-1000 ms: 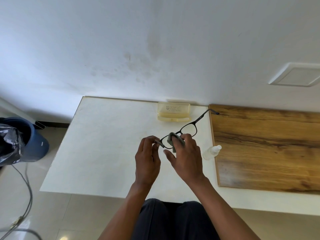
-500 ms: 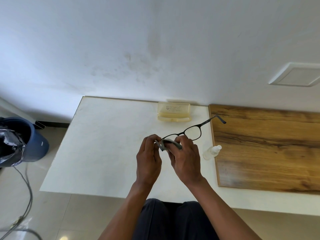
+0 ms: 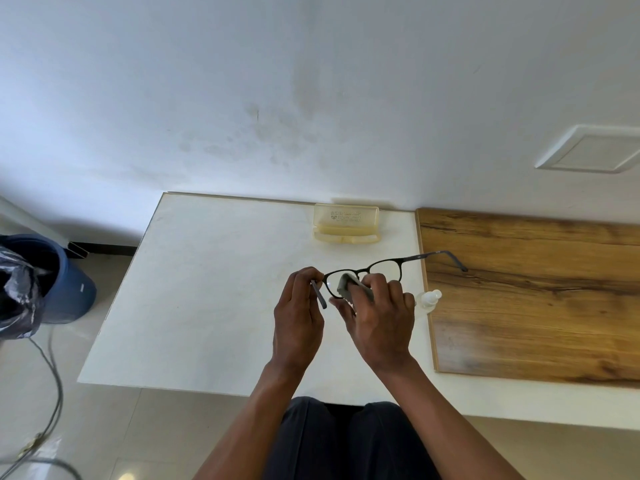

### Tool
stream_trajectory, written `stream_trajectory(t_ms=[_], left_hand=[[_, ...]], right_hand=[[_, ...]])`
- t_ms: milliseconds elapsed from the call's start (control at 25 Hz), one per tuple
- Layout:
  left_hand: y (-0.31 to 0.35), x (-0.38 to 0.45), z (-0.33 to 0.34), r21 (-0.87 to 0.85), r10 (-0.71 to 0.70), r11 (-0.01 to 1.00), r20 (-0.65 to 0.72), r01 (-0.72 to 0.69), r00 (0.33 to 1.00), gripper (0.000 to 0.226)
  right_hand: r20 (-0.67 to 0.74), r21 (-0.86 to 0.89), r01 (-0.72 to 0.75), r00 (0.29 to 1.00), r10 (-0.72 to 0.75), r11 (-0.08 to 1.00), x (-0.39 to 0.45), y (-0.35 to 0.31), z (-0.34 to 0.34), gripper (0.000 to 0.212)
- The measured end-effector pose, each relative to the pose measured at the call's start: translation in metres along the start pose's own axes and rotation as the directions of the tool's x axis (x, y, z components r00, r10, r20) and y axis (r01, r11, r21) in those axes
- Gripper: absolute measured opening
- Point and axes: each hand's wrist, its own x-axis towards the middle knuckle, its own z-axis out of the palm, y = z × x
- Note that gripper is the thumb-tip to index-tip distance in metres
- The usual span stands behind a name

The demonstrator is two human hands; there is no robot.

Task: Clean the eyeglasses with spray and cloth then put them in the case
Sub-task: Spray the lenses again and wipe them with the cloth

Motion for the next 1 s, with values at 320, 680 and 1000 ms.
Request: stream_trajectory(t_ms=[320,680,1000], left_hand=[[0.001,-0.001,0.001,-0.006,-0.03,1.0,0.0,0.03,1.0,0.025],[0.004,0.0,0.002,0.014,-0.052,0.999,-0.004,0.052,0.999,0.024],[0.002,0.001,0.001,0.045,-0.005,0.999,0.023,0.004,1.0,0.022]], right_hand=[[0.096,0.049,-0.058,0.994,0.053,0.997,0.005,-0.009,-0.001,0.037],[0.055,0.138,0.016,0.998,-0.024,0.99,0.006,0.001,0.0,0.024],[-0.003,-0.026,-0.016,1.0,0.016,1.0,0.006,0.004,-0.002,0.03]])
